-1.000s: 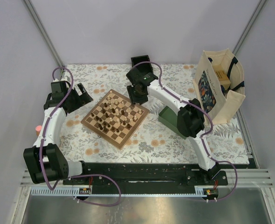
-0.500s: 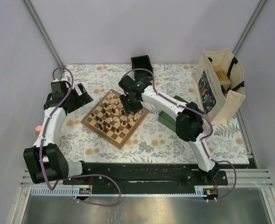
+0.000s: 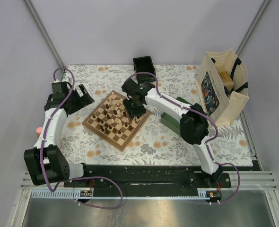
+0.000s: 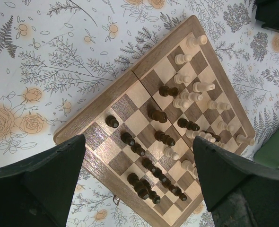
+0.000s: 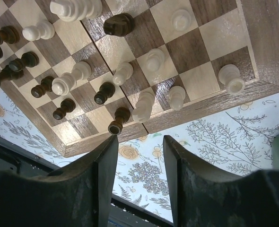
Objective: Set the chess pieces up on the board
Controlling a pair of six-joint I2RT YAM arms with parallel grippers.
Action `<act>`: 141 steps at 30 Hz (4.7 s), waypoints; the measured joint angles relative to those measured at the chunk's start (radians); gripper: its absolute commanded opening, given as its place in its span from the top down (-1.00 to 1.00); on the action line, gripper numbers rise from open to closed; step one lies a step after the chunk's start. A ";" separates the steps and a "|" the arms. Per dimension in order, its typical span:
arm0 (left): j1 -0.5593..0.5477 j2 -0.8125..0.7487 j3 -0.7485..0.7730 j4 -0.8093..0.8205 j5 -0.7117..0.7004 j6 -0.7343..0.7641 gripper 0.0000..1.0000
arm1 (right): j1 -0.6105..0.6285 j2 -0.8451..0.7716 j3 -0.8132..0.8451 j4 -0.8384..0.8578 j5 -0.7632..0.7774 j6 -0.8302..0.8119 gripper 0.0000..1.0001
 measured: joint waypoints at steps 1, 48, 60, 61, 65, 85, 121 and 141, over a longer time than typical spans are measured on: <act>0.000 0.000 0.000 0.000 0.000 0.000 -0.98 | 0.000 0.000 0.000 0.001 -0.003 -0.001 -0.01; 0.000 0.005 0.002 -0.003 0.000 0.000 -0.98 | 0.005 0.121 0.100 -0.037 -0.034 -0.017 0.15; 0.000 0.005 0.002 -0.003 0.000 0.000 -0.98 | 0.010 0.129 0.100 -0.054 -0.032 -0.028 0.39; 0.000 0.005 0.002 -0.003 0.000 0.000 -0.98 | 0.010 0.129 0.101 -0.054 -0.032 -0.027 0.45; 0.000 0.005 0.002 -0.003 0.000 0.000 -0.98 | 0.010 0.129 0.104 -0.054 -0.032 -0.030 0.49; 0.000 0.006 0.010 -0.004 0.004 0.000 -0.98 | -0.014 0.100 0.290 -0.108 0.029 -0.056 0.49; 0.001 0.006 0.010 -0.004 0.016 0.000 -0.98 | -0.114 0.281 0.396 -0.147 0.029 -0.055 0.47; 0.001 0.006 0.010 -0.004 0.016 0.001 -0.98 | -0.121 0.291 0.397 -0.147 0.047 -0.049 0.42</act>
